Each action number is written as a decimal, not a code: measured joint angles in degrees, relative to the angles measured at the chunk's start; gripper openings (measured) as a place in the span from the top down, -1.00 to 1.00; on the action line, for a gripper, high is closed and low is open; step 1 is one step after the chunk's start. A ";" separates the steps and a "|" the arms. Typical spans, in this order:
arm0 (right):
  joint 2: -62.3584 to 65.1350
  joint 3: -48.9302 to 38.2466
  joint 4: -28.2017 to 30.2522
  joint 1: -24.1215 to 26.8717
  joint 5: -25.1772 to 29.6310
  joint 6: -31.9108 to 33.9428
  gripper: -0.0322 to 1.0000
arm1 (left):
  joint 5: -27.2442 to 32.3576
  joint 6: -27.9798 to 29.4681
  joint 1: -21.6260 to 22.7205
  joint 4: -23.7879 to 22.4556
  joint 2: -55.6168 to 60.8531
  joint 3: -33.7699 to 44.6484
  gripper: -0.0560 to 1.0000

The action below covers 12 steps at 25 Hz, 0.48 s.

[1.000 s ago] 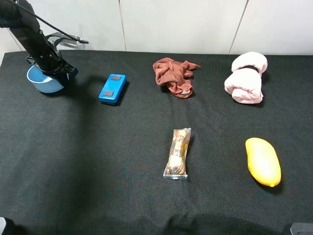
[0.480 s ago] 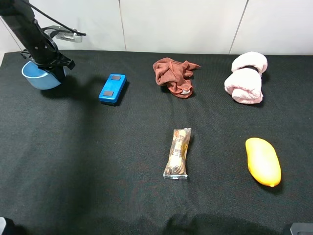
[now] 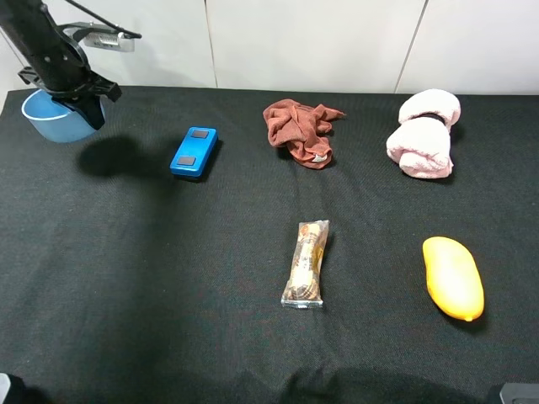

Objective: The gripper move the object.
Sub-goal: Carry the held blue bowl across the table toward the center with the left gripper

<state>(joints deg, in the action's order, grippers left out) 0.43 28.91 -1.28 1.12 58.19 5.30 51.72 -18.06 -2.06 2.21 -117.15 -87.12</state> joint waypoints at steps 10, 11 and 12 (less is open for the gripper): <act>0.00 0.00 0.00 0.00 0.07 0.00 -0.41 | 5.15 3.58 -5.10 -2.76 5.48 0.00 0.89; 0.00 0.00 0.00 0.00 0.07 0.00 -0.41 | 5.66 3.73 -5.61 -2.87 6.01 0.00 0.89; 0.00 0.00 0.00 0.00 0.07 0.00 -0.41 | 5.94 3.95 -5.98 -2.87 6.62 0.06 0.89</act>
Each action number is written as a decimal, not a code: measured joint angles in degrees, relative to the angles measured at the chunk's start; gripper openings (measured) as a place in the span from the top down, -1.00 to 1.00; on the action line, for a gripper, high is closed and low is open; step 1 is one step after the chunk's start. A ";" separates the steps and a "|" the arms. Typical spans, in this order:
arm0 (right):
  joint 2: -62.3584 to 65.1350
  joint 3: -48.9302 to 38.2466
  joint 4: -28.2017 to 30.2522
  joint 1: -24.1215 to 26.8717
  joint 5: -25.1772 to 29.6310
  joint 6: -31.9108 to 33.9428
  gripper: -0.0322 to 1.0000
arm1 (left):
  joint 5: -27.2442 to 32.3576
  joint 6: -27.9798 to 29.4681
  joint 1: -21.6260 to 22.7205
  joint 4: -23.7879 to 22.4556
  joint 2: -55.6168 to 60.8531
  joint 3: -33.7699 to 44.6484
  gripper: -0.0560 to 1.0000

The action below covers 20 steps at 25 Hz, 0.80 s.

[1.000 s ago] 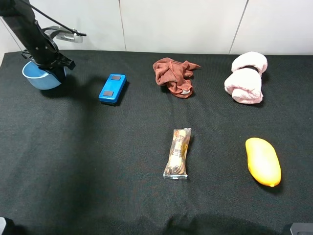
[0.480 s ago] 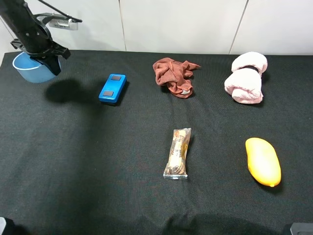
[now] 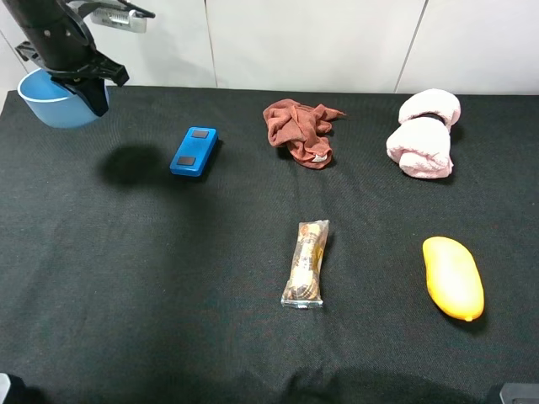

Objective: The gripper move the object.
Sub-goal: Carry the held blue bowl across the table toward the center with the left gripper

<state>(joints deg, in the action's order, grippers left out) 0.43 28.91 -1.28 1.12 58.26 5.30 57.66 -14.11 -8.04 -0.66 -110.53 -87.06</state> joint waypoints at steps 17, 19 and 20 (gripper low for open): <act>0.00 0.00 -0.02 0.00 -0.07 0.00 -0.41 | 4.27 3.76 -9.29 -0.71 10.92 3.55 0.89; 0.00 0.00 -0.02 0.00 -0.07 0.00 -0.41 | 4.28 4.39 -10.45 -1.14 12.53 5.05 0.89; 0.00 0.00 -0.02 0.00 -0.07 0.00 -0.41 | 4.28 4.70 -11.13 -1.40 13.35 5.83 0.89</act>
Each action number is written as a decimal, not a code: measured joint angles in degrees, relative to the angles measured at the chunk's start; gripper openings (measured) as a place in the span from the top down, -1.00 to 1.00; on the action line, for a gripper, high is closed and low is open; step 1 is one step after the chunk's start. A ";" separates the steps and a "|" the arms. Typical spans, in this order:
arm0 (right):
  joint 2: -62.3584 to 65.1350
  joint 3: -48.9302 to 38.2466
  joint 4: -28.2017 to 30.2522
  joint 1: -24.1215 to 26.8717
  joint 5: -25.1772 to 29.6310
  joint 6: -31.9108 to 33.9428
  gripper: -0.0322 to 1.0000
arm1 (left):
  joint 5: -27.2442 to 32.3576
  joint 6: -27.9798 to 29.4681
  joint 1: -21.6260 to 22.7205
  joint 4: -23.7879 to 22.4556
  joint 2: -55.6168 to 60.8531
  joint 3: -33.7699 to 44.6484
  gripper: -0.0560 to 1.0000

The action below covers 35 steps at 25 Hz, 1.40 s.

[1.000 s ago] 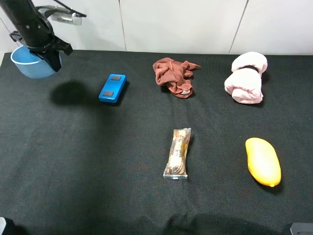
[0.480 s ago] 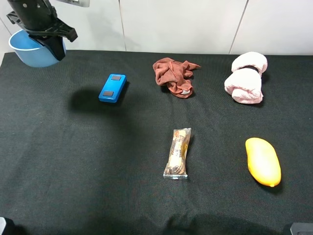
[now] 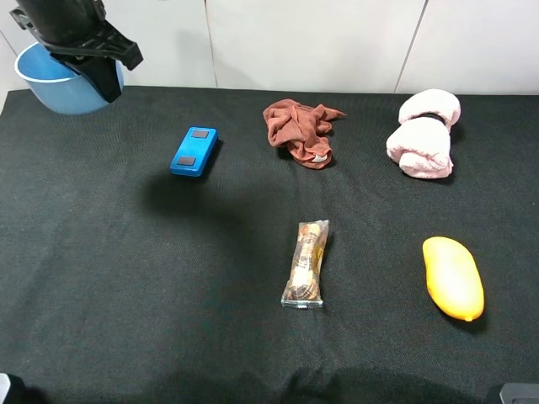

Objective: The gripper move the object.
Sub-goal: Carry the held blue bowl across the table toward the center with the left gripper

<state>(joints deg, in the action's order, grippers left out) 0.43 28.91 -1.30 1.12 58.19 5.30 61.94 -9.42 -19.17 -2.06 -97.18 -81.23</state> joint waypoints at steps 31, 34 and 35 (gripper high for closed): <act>0.00 0.00 0.00 0.00 0.07 0.00 -0.41 | -1.84 20.15 -30.68 -5.81 8.02 9.47 0.89; 0.00 0.00 0.00 0.00 0.07 0.00 -0.41 | -2.04 21.55 -32.79 -5.94 8.02 9.47 0.89; 0.00 0.00 0.00 0.00 0.07 0.00 -0.41 | -2.19 21.96 -33.51 -6.08 7.96 9.47 0.89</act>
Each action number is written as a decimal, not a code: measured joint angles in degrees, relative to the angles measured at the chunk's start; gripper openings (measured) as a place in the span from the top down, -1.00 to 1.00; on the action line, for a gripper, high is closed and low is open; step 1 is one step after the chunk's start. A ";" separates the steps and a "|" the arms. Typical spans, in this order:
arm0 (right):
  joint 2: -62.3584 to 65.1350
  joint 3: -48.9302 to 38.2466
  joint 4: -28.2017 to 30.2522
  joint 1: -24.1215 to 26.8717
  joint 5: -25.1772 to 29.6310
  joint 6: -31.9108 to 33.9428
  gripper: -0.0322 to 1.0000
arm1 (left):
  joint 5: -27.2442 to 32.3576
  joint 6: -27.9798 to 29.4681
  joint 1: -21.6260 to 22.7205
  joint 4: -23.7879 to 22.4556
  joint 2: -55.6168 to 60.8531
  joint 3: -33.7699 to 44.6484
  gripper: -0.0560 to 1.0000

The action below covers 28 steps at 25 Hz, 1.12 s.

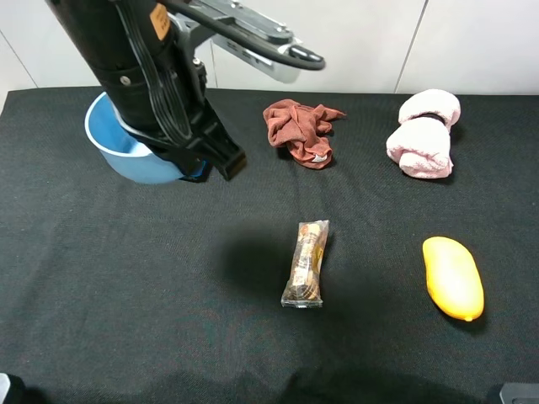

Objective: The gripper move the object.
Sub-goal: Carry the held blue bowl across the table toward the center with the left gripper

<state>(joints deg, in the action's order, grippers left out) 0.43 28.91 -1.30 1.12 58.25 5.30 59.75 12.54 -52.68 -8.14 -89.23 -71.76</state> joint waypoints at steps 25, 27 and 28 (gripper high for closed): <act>0.00 0.00 0.00 0.00 -0.06 0.00 -0.41 | -22.42 6.45 -5.25 1.50 -2.22 16.84 0.89; 0.00 0.00 0.00 0.00 0.00 0.00 -0.41 | -23.79 6.45 -5.25 1.55 -2.45 17.48 0.89; 0.00 0.00 0.00 0.00 0.00 0.00 -0.41 | -24.31 6.45 -5.25 1.62 -2.93 17.59 0.89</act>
<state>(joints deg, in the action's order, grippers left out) 0.43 28.91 -1.30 1.12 58.25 5.30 35.44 18.99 -57.93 -6.52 -92.16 -54.18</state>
